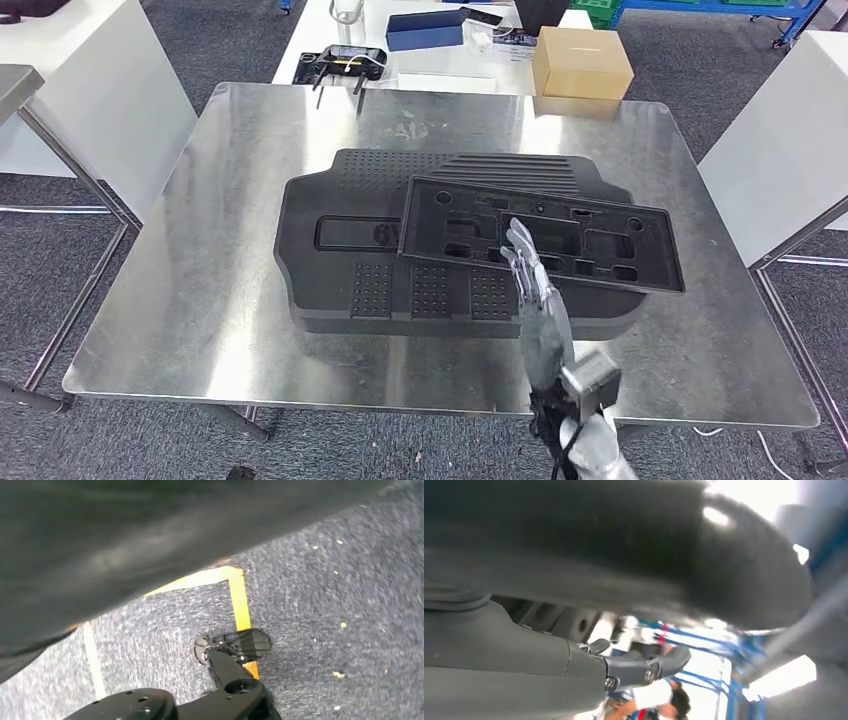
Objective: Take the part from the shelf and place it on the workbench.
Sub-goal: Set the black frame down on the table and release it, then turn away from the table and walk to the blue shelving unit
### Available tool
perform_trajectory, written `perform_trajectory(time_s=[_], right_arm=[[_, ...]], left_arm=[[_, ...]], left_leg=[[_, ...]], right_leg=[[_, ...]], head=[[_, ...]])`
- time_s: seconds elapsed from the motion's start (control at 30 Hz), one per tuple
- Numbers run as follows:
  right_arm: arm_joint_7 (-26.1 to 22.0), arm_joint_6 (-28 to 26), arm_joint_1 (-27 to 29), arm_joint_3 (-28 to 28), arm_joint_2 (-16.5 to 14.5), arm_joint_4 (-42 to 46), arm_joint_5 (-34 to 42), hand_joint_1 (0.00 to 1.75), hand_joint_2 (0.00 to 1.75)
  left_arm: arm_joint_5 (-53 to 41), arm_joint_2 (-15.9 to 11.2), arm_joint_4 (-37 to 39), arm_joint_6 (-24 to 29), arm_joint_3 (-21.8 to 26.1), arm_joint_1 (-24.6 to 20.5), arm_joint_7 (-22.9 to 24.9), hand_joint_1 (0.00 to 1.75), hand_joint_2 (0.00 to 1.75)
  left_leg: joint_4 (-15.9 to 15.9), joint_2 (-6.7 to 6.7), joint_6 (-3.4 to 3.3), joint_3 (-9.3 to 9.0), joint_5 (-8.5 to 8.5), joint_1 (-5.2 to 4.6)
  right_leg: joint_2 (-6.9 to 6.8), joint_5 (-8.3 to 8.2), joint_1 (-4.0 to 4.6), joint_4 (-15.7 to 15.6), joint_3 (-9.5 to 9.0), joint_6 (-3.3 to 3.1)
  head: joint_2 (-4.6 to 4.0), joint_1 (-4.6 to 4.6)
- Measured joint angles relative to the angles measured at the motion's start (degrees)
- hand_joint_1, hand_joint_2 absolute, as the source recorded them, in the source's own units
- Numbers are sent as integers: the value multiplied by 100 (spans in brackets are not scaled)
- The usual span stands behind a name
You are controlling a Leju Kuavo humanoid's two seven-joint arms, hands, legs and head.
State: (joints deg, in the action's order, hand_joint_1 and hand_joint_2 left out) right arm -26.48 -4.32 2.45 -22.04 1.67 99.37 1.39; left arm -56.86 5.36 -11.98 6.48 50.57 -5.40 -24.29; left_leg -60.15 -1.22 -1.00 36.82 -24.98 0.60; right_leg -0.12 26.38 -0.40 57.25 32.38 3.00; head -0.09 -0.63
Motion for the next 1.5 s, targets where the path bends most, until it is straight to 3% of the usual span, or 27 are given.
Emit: perform_trajectory(time_s=[0.17, 0.3, 0.47, 1.3, 1.4, 1.5], right_arm=[[-433, 381, 1106, 59, -103, 1326, 1138, 0, 0], [-822, 795, 1594, 288, -146, 1955, 1414, 0, 0], [-847, 1017, 1902, 701, -345, 2350, 1472, 0, 0], [-828, 884, 2200, 1650, -832, 2551, 881, 0, 0], [-805, 846, 2206, 1691, -876, 2534, 810, 0, 0], [-775, 764, 2212, 1724, -915, 2518, 693, 0, 0]], left_arm=[[104, -31, 0, 60, 227, 182, -26, 0, 0], [104, -38, 0, 98, 318, 212, 18, 0, 0], [104, -38, 0, 106, 406, 219, 15, 0, 0], [102, -38, 0, 15, 534, 223, -22, 0, 0], [104, -43, 0, 7, 553, 224, -31, 0, 0], [109, -42, 0, -6, 583, 224, -55, 0, 0]], left_leg=[[2, 1, -2, -7, -32, 0], [2, 5, -2, -14, -36, -3], [1, 6, -2, -22, -35, -2], [1, 7, -2, -27, -36, 0], [-10, 6, -56, -26, -51, -36], [120, 23, -151, -109, 11, 0]], right_leg=[[1, 31, -1, -2, 50, -27], [3, 25, -2, -3, 47, -22], [3, 21, -1, -3, 40, -17], [4, 22, -1, -3, 34, -17], [3, 1, -25, -36, -12, 18], [4, 75, -34, 87, 14, 50]], head=[[0, 3], [0, 2], [0, 2], [0, 2], [0, 0], [0, 3]])
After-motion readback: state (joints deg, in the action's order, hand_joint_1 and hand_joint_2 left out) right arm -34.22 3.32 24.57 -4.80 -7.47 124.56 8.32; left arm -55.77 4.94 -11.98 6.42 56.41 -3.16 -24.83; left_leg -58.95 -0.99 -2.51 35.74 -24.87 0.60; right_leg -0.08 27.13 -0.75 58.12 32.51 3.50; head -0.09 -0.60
